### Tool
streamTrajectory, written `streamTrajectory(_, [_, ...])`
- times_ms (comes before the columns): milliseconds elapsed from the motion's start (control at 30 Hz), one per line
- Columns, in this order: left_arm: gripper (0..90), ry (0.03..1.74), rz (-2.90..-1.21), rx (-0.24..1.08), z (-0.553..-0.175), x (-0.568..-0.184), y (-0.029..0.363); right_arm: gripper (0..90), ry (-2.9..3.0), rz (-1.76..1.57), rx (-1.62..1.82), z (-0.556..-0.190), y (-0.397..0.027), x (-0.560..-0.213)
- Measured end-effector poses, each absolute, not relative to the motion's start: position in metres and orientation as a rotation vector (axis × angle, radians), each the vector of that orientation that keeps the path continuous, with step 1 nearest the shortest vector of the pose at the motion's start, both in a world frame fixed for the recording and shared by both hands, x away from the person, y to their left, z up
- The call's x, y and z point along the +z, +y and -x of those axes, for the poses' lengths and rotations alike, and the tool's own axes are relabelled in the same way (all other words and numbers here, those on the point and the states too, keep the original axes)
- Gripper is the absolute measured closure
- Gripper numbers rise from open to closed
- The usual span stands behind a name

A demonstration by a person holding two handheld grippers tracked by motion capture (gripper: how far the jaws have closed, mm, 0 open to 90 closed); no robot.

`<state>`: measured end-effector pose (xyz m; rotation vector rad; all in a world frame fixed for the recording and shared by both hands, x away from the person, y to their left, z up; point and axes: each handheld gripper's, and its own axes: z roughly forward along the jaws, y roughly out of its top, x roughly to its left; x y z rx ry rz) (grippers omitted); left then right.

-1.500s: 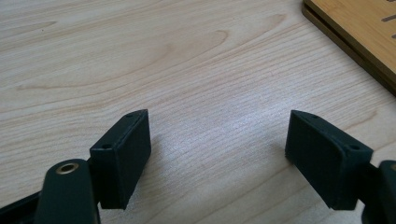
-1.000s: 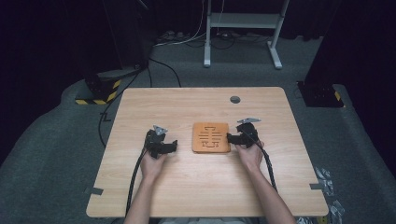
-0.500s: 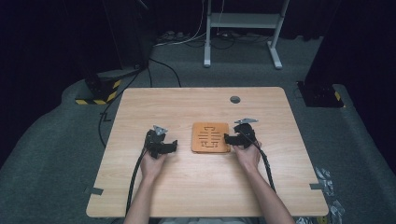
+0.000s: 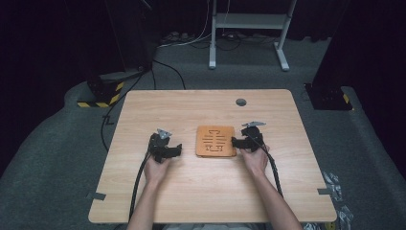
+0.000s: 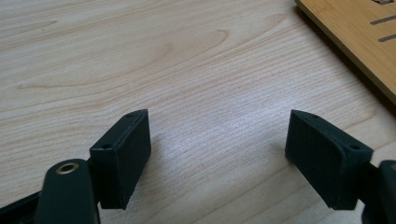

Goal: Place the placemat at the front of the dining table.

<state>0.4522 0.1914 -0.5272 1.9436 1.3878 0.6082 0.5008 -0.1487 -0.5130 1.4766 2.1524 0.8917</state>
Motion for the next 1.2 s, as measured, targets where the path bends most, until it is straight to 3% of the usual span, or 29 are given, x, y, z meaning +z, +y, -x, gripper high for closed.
streamTrajectory(467, [18.2, 1.318, -1.967, 0.661, -0.446, -0.525, 0.185, 23.5, 2.187, -1.437, 0.91, -0.495, -0.137, -0.512])
streamTrajectory(767, [17.4, 1.259, -1.886, 0.548, -0.438, -0.52, 0.182, 23.5, 2.198, -1.422, 0.917, -0.493, -0.131, -0.512])
streamTrajectory(1200, [19.6, 1.226, -1.901, 0.516, -0.437, -0.52, 0.17, 23.3, 2.202, -1.433, 0.933, -0.491, -0.13, -0.515])
